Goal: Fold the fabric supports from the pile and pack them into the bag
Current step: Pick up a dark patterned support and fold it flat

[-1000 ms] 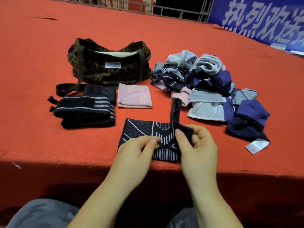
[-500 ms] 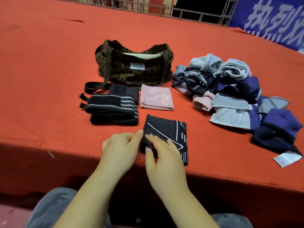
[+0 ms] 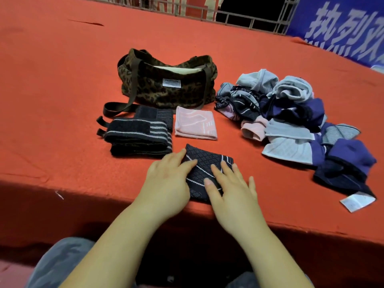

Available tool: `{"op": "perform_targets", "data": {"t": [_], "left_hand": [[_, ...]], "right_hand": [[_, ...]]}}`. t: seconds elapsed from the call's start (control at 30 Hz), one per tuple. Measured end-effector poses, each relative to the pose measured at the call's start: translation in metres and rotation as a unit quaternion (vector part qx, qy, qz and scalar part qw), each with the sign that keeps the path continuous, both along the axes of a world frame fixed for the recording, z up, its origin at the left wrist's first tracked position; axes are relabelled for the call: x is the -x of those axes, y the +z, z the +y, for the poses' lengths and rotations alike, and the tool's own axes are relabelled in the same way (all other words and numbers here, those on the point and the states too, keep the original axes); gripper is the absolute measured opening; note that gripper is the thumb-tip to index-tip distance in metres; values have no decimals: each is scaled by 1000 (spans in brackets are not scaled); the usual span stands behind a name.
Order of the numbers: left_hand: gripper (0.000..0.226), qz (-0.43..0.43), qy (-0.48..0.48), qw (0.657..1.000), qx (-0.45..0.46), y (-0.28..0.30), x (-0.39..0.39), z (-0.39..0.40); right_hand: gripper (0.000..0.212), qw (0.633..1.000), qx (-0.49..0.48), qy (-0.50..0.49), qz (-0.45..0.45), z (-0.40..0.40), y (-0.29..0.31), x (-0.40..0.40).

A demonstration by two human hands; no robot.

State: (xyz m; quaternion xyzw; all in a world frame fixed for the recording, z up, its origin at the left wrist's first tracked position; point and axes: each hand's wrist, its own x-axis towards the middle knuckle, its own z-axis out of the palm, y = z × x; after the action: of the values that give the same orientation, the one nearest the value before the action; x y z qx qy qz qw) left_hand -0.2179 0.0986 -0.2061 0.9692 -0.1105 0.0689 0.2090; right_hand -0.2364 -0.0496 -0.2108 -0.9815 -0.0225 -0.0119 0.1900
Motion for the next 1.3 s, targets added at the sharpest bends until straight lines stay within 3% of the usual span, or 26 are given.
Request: {"op": "perform_targets", "data": {"t": [0.07, 0.17, 0.3, 0.43, 0.57, 0.8, 1.03, 1.23, 1.3], "left_hand": [[56, 66, -3, 997, -27, 2, -4, -1], [50, 53, 15, 998, -12, 2, -4, 3], [38, 51, 87, 994, 42, 5, 8, 8], [40, 103, 90, 989, 54, 8, 16, 2], [42, 93, 90, 991, 37, 7, 13, -4], [35, -70, 112, 984, 118, 4, 2, -9], [38, -14, 149, 989, 12, -7, -16, -2], [36, -44, 157, 987, 10, -10, -16, 0], [37, -95, 148, 984, -14, -11, -18, 0]], "right_hand": [[52, 1000, 1, -9, 28, -3, 2, -3], [62, 999, -5, -45, 25, -7, -2, 1], [68, 989, -65, -113, -64, -13, -9, 11], [51, 967, -181, -73, -161, -10, -16, 19], [52, 946, -263, -38, -188, -11, -17, 19], [39, 937, -265, -10, -225, -8, -8, -18], [35, 975, -170, -24, -139, -2, -19, -38], [42, 985, -119, 2, -123, -1, -13, -37], [44, 989, -90, 27, -118, -1, -8, -43]]}}
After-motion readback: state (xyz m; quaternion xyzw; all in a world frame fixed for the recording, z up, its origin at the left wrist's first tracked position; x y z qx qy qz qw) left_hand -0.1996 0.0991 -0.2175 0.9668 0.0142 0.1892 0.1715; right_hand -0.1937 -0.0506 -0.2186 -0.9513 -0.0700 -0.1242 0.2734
